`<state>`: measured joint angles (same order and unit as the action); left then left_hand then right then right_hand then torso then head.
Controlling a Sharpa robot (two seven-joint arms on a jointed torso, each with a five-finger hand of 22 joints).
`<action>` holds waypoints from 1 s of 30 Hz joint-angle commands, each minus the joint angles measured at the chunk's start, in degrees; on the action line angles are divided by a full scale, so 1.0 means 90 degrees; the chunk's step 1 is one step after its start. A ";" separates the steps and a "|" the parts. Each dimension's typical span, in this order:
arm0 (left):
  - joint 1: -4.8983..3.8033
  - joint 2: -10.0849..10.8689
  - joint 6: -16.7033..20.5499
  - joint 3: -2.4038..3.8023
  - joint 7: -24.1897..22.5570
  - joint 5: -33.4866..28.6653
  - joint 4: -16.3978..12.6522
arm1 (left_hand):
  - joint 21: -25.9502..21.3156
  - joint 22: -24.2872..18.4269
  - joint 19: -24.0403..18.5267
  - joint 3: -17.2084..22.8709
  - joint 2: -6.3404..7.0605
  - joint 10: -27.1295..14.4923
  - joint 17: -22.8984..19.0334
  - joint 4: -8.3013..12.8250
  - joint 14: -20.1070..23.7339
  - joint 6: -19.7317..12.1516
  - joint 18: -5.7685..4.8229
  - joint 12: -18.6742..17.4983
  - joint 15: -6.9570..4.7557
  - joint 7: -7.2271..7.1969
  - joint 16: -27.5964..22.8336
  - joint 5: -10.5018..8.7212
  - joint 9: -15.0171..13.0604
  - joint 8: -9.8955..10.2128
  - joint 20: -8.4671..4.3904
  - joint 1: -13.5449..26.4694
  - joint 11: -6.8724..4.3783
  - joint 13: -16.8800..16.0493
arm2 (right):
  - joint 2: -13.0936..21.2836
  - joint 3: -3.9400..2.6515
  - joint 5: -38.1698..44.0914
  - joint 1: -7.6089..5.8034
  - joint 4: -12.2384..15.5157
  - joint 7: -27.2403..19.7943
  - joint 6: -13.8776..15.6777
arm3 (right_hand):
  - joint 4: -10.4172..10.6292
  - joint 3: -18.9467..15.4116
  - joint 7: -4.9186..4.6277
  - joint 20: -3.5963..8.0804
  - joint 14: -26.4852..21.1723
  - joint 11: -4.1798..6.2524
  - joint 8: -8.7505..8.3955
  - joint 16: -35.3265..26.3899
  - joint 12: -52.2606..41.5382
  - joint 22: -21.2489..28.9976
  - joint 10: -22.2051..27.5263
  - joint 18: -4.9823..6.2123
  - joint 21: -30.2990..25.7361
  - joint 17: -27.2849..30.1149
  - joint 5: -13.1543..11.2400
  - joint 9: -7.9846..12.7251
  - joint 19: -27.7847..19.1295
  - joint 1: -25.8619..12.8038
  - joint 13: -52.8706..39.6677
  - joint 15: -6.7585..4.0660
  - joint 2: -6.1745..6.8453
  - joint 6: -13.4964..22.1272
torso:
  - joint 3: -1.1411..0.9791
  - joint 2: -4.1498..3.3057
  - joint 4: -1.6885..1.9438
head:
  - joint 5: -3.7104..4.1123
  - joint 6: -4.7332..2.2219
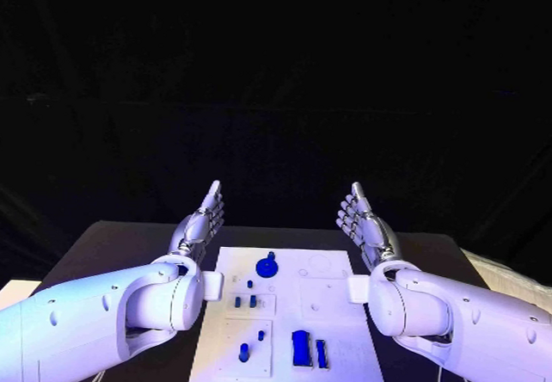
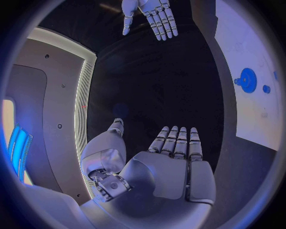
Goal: Assemble the parts on the task board
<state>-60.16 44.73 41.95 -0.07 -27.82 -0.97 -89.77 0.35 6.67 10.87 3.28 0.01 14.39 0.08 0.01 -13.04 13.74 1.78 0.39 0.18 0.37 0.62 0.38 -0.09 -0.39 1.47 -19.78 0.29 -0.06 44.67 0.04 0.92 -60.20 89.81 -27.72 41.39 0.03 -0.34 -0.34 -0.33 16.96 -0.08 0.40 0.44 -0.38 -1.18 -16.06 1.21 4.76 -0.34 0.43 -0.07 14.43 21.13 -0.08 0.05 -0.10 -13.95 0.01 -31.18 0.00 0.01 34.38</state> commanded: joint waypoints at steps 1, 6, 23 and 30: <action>0.0000 -0.0004 0.0240 0.0008 -0.0219 0.0107 -0.0020 | -0.0039 -0.0238 -0.0382 -0.0364 -0.0001 -0.0509 -0.0008 -0.0001 0.0461 -0.0485 -0.0198 -0.0043 -0.0020 -0.0041 -0.0069 -0.0043 0.0010 0.0043 -0.0164 0.0702 -0.0032 0.0007 | 0.0002 -0.0004 -0.0102 0.0004 0.0016 -0.0231 0.0303 | -0.0003 0.0038 0.0037 0.0036 -0.0603 0.0009 -0.0045 -0.0049 0.0042 0.0132 0.0568 -0.0135 -0.0529 0.0038 -0.0048 0.0008 -0.0511 -0.0748 0.0009 -0.0005 0.0012 0.0495 | -0.0001 0.0000 0.0000 | -0.0001 0.0000; 0.0000 -0.0004 0.0240 0.0008 -0.0219 0.0107 -0.0020 | -0.0039 -0.0741 -0.0533 -0.0364 -0.0001 -0.0711 -0.0008 -0.0001 0.0644 -0.0680 -0.0198 -0.0043 -0.0020 -0.0041 -0.0069 -0.0043 0.0010 0.0043 -0.0164 0.0976 -0.0032 0.0007 | 0.0002 -0.0004 -0.0102 0.0004 0.0016 -0.0231 0.0303 | -0.0003 0.0038 0.0037 0.0036 -0.0840 0.0009 -0.0045 -0.0049 0.0042 0.0132 0.0795 -0.0135 -0.0529 0.0038 -0.0048 0.0008 -0.0717 -0.1042 0.0009 -0.0005 0.0012 0.0689 | -0.0001 0.0000 0.0000 | -0.0001 0.0000; 0.0000 -0.0004 0.0240 0.0008 -0.0219 0.0107 -0.0020 | -0.0039 -0.0741 -0.1208 -0.0364 -0.0001 -0.1140 -0.0008 -0.0001 0.1449 -0.1526 -0.0198 -0.0043 -0.0020 -0.0041 -0.0069 -0.0043 0.0010 0.0043 -0.0164 0.1566 -0.0032 0.0007 | 0.0002 -0.0004 -0.0102 0.0004 0.0016 -0.0231 0.0303 | -0.0003 0.0038 0.0037 0.0036 -0.1884 0.0009 -0.0045 -0.0049 0.0042 0.0132 0.1785 -0.0135 -0.0529 0.0038 -0.0048 0.0008 -0.1603 -0.2347 0.0009 -0.0005 0.0012 0.1550 | -0.0001 0.0000 0.0000 | -0.0001 0.0000; 0.0000 -0.0004 0.0240 0.0008 -0.0219 0.0107 -0.0020 | -0.0039 -0.0741 -0.1208 -0.0364 -0.0001 -0.1599 -0.0008 -0.0001 0.1449 -0.1526 -0.0198 -0.0043 -0.0020 -0.0041 -0.0069 -0.0043 0.0010 0.0043 -0.0164 0.2198 -0.0032 0.0007 | 0.0002 -0.0004 -0.0102 0.0004 0.0016 -0.0231 0.0303 | -0.0003 0.0038 0.0037 0.0036 -0.1884 0.0009 -0.0045 -0.0049 0.0042 0.0132 0.1785 -0.0135 -0.0529 0.0038 -0.0048 0.0008 -0.1603 -0.2347 0.0009 -0.0005 0.0012 0.1550 | -0.0001 0.0000 0.0000 | -0.0001 0.0000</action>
<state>-60.14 44.74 43.99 -0.06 -28.74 -0.64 -89.82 0.36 0.05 0.21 0.32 -0.01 0.30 0.09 0.02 -0.30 0.28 0.86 0.39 0.01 -0.03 0.38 0.39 -0.06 -0.39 0.01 -0.43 -0.01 -0.09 44.71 0.03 -0.31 -60.18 89.87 -28.93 44.22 0.09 -0.29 0.02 -0.02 0.29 0.03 0.19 0.23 -0.38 -0.05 -0.28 0.34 0.19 -0.09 0.19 -0.10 0.26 0.31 -0.09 -0.01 0.01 -0.20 0.00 -31.18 0.00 0.00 34.37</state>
